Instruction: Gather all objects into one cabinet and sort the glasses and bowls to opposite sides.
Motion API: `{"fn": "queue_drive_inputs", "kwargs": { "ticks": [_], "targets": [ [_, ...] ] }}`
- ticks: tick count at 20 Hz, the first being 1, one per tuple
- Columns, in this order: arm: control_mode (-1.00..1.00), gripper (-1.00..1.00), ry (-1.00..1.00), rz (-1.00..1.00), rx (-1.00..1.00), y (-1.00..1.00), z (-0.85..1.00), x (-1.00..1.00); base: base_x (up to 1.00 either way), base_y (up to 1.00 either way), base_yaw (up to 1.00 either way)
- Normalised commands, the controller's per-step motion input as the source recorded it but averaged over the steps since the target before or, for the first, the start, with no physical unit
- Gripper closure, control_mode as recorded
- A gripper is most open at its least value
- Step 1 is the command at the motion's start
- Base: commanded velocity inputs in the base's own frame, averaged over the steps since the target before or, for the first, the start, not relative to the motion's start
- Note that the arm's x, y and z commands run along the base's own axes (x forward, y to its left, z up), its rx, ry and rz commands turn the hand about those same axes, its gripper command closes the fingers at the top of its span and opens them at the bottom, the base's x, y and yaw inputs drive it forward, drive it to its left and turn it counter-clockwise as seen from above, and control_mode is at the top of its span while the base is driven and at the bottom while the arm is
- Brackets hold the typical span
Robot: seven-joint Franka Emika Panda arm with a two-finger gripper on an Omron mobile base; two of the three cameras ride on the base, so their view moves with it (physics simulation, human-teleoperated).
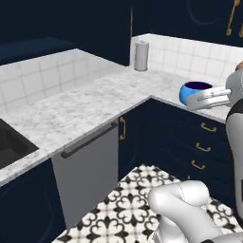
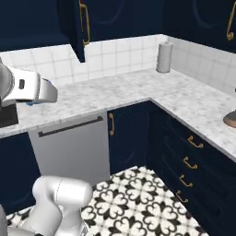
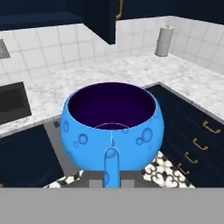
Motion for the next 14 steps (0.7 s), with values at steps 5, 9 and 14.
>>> {"fn": "queue_drive_inputs", "kwargs": {
  "ticks": [5,9,14],
  "targets": [
    [1.00,1.00,0.00,0.00,0.00,0.00,0.00,0.00,-0.63,0.01,-0.91],
    [1.00,1.00,0.00,0.00,0.00,0.00,0.00,0.00,-0.46,-0.16,-0.77],
    [1.00,1.00,0.00,0.00,0.00,0.00,0.00,0.00,-0.37,-0.21,-0.67]
  ]
}}
